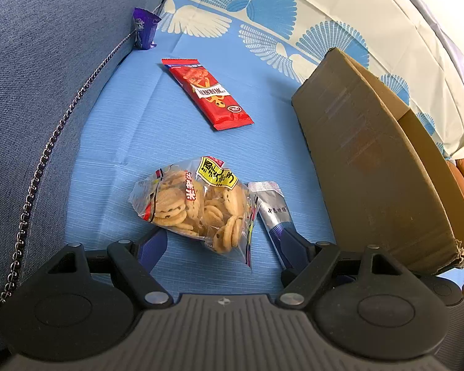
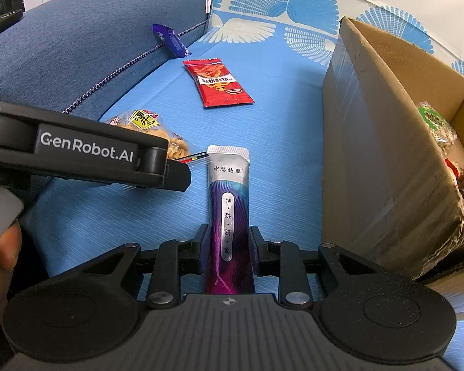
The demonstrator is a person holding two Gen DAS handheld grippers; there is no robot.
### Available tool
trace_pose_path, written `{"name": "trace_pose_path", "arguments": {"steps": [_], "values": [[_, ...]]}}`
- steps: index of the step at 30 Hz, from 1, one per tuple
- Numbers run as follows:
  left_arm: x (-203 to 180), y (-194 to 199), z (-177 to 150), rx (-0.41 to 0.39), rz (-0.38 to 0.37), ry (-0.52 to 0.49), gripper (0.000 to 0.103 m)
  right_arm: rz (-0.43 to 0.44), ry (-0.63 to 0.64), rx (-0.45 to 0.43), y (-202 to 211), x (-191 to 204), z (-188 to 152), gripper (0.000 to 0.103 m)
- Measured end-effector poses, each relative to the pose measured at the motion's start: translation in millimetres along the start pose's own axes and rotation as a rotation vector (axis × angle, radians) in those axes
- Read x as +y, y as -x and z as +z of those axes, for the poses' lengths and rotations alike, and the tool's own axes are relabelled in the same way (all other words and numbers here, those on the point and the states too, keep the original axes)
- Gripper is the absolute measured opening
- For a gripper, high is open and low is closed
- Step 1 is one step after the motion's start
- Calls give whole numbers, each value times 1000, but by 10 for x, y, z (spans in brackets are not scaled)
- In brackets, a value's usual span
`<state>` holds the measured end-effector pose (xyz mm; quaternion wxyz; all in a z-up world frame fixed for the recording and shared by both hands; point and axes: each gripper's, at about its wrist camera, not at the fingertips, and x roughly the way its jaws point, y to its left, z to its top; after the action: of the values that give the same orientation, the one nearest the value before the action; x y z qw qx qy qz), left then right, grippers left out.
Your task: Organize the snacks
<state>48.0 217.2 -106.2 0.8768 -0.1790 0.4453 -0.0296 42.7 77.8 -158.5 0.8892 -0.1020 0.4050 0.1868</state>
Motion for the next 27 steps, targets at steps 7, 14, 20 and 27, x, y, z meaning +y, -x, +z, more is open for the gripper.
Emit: {"name": "trace_pose_path", "arguments": {"steps": [7,14,20,27], "values": [[0,0,-4,0,1,0,83,-1,1,1,-1,2,-8,27],[-6,2,-5,-3,4,-6,77,0,0,-3,4,-2,-12,24],[-7,18,-1,-17,5,-16,44,1,-15,-44,75,-14,38,12],[32,187,5,-122,6,11,27,4,-40,-78,134,-58,75,9]]}}
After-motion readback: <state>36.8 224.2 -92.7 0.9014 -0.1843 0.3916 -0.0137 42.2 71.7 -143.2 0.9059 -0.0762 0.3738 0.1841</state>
